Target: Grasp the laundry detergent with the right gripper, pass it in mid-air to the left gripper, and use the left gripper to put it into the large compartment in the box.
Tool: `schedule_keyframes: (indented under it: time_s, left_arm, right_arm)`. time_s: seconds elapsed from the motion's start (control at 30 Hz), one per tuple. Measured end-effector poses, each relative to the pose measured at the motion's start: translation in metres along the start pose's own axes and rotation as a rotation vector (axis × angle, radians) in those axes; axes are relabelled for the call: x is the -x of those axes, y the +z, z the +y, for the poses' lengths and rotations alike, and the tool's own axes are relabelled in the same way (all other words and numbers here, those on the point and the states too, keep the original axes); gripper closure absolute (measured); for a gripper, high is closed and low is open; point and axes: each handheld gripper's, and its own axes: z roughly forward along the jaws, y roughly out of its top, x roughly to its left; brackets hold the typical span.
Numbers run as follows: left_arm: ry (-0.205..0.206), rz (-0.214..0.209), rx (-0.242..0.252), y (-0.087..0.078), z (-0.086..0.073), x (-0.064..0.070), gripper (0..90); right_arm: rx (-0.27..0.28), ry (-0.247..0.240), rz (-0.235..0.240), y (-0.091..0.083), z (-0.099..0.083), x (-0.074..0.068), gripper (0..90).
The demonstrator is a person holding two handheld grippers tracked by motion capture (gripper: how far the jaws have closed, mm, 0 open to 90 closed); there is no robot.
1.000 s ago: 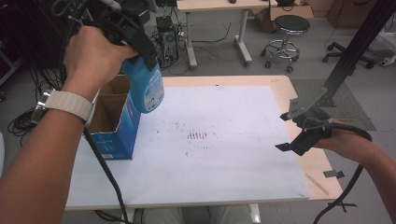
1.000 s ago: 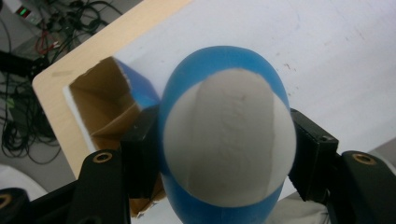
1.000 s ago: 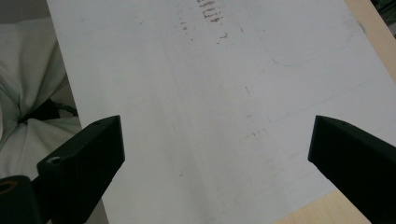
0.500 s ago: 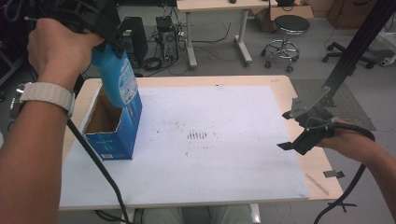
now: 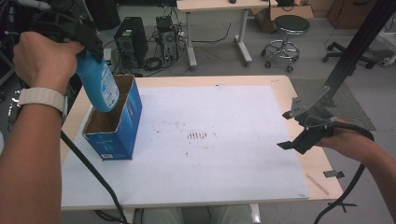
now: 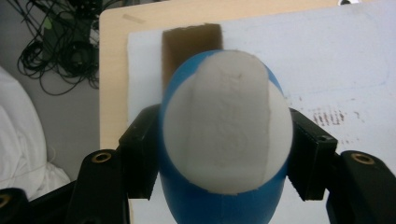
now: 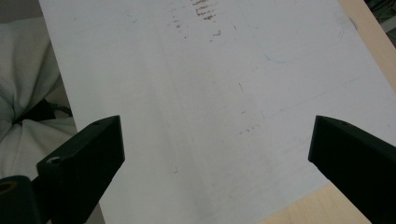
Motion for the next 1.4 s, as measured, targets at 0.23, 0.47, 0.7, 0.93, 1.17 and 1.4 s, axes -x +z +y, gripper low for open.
schedule_keyframes:
  time_s: [0.23,0.47,0.7,0.93,1.17,1.4]
  left_arm:
    - [-0.035,0.032,-0.005,0.021,-0.006,-0.013,38.3]
    - [-0.043,0.039,0.000,0.049,-0.016,-0.020,38.3]
    - [-0.034,0.031,-0.002,0.072,-0.022,-0.022,38.3]
    - [-0.030,0.022,-0.003,0.092,-0.028,-0.020,38.3]
    - [-0.026,0.022,-0.011,0.112,-0.034,-0.018,38.3]
    - [-0.021,0.022,-0.014,0.126,-0.039,-0.016,38.3]
  right_arm:
    - [0.003,0.010,-0.008,-0.001,-0.002,0.002,3.4]
    - [0.003,0.015,-0.006,0.001,-0.003,0.002,3.4]
    - [-0.009,0.017,-0.006,0.003,-0.004,0.002,3.5]
    - [-0.019,0.026,-0.005,0.004,-0.006,0.001,3.5]
    - [-0.026,0.034,-0.002,0.006,-0.009,0.002,3.4]
    - [-0.029,0.037,0.003,0.009,-0.009,0.002,3.4]
